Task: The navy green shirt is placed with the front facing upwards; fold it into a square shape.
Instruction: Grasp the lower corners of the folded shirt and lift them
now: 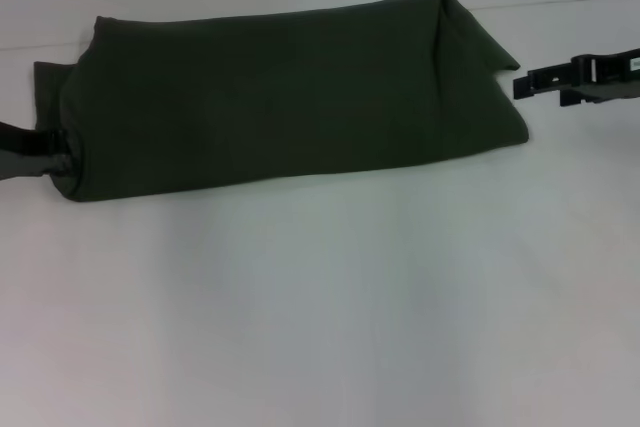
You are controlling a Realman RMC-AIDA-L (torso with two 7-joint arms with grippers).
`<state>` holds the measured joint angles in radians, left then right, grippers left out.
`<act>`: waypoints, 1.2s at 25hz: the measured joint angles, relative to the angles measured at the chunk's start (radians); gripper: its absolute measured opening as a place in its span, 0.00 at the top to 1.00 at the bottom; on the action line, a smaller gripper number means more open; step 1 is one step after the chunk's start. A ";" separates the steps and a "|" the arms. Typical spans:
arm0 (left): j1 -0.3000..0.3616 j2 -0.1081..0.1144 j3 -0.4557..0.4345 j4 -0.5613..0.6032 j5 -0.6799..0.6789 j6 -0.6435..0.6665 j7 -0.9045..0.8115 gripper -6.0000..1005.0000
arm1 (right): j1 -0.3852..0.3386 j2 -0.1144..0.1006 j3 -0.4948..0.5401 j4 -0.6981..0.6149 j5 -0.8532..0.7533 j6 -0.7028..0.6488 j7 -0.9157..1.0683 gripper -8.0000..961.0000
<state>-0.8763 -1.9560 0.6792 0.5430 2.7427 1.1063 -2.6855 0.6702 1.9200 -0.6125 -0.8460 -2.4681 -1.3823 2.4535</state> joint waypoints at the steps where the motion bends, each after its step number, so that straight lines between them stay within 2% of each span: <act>1: -0.001 0.000 0.000 0.002 0.000 0.002 0.000 1.00 | 0.008 0.003 -0.014 0.013 -0.004 0.023 0.003 0.05; 9: 0.001 0.000 -0.002 0.005 0.002 0.003 -0.002 1.00 | 0.036 0.022 -0.103 0.087 -0.072 0.165 0.037 0.05; 20: 0.002 -0.001 -0.002 0.006 0.000 0.003 -0.002 1.00 | 0.039 0.052 -0.113 0.101 -0.109 0.255 0.038 0.06; 30: 0.007 -0.003 -0.002 0.006 0.004 -0.003 -0.002 1.00 | 0.043 0.060 -0.112 0.153 -0.102 0.331 0.035 0.06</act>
<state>-0.8693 -1.9591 0.6770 0.5492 2.7467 1.1029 -2.6876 0.7130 1.9802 -0.7247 -0.6927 -2.5705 -1.0513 2.4880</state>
